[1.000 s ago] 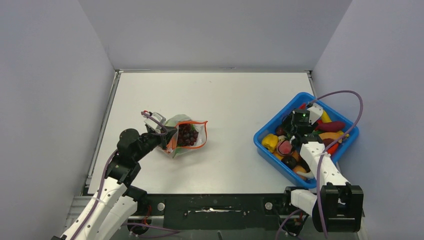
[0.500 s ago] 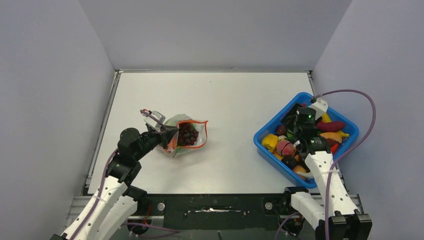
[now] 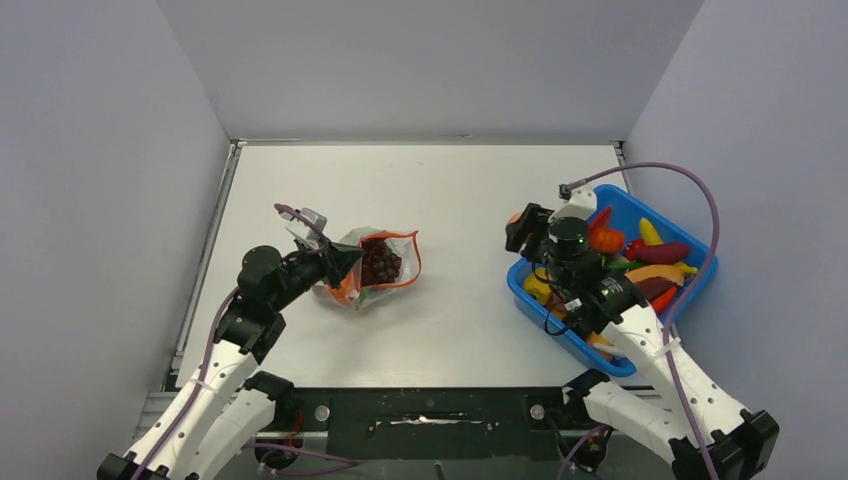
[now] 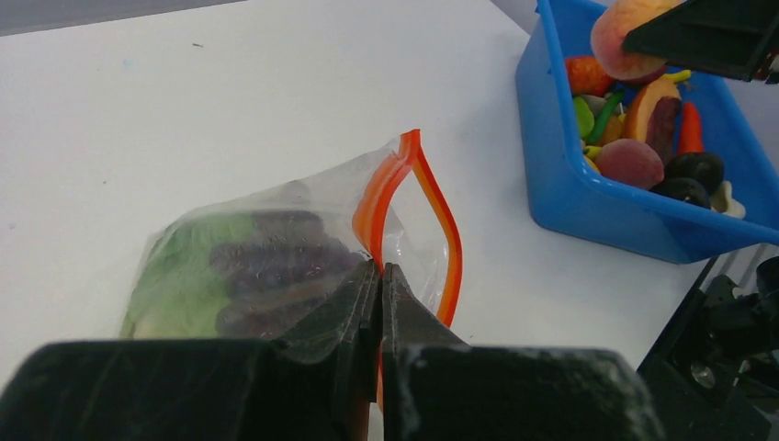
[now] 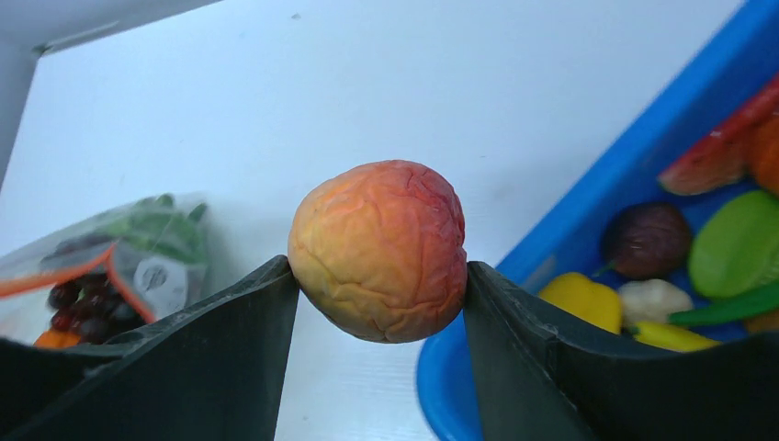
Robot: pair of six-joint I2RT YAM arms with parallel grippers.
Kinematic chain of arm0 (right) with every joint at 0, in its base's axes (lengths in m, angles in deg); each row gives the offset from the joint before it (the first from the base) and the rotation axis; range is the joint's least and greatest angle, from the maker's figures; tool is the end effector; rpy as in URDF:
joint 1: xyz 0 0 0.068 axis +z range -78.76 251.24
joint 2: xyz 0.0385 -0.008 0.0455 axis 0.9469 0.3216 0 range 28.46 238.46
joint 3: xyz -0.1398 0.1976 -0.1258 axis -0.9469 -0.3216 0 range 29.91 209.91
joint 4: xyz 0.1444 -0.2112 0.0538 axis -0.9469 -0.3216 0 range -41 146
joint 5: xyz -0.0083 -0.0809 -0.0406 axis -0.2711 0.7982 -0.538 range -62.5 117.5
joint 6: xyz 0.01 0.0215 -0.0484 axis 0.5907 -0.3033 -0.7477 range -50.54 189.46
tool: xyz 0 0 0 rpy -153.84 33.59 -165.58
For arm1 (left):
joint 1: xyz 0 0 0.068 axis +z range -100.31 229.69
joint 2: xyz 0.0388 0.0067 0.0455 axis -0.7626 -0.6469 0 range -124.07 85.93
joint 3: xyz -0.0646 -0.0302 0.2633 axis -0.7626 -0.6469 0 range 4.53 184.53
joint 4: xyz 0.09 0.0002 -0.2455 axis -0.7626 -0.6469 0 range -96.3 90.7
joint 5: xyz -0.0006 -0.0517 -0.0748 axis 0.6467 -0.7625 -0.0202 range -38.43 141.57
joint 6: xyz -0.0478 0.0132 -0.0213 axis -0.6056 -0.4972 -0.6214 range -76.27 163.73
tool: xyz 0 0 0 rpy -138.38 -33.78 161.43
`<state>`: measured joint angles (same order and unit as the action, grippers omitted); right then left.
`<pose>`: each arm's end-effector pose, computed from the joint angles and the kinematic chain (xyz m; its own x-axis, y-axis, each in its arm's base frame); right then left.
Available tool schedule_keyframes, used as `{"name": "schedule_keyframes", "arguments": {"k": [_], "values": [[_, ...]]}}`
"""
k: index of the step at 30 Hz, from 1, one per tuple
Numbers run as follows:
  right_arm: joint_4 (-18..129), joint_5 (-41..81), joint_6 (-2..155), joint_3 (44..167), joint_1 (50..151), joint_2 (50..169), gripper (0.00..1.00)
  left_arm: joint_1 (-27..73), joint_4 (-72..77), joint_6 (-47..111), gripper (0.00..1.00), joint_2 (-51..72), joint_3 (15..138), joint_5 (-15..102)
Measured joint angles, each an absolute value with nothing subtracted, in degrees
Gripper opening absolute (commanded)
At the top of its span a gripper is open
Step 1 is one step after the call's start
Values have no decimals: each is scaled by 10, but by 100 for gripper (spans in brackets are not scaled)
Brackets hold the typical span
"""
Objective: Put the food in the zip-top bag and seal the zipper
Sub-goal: Place the fake fruit in the zipper food storage bag.
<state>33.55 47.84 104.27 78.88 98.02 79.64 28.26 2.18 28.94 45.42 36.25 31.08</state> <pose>0.1834 0.0786 0.3249 -0.3861 0.4046 -0.8290 0.0973 0.9115 0.3996 0.1603 -0.0763 0.2932 -0.2843 -0.1452 -0.9477 0.6133 0.7322 -0.2962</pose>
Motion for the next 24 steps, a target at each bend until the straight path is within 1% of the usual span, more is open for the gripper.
{"name": "schedule_keyframes", "arguments": {"k": [6, 10, 18, 24], "values": [[373, 485, 1044, 816, 1122, 836, 55, 283, 53, 244, 0, 440, 372, 296], [417, 478, 1042, 833, 1186, 872, 56, 283, 58, 230, 0, 435, 372, 292], [491, 423, 1044, 861, 1245, 973, 56, 283, 52, 227, 0, 433, 372, 295], [536, 398, 1062, 865, 1272, 1026, 58, 283, 51, 216, 0, 433, 374, 295]]}}
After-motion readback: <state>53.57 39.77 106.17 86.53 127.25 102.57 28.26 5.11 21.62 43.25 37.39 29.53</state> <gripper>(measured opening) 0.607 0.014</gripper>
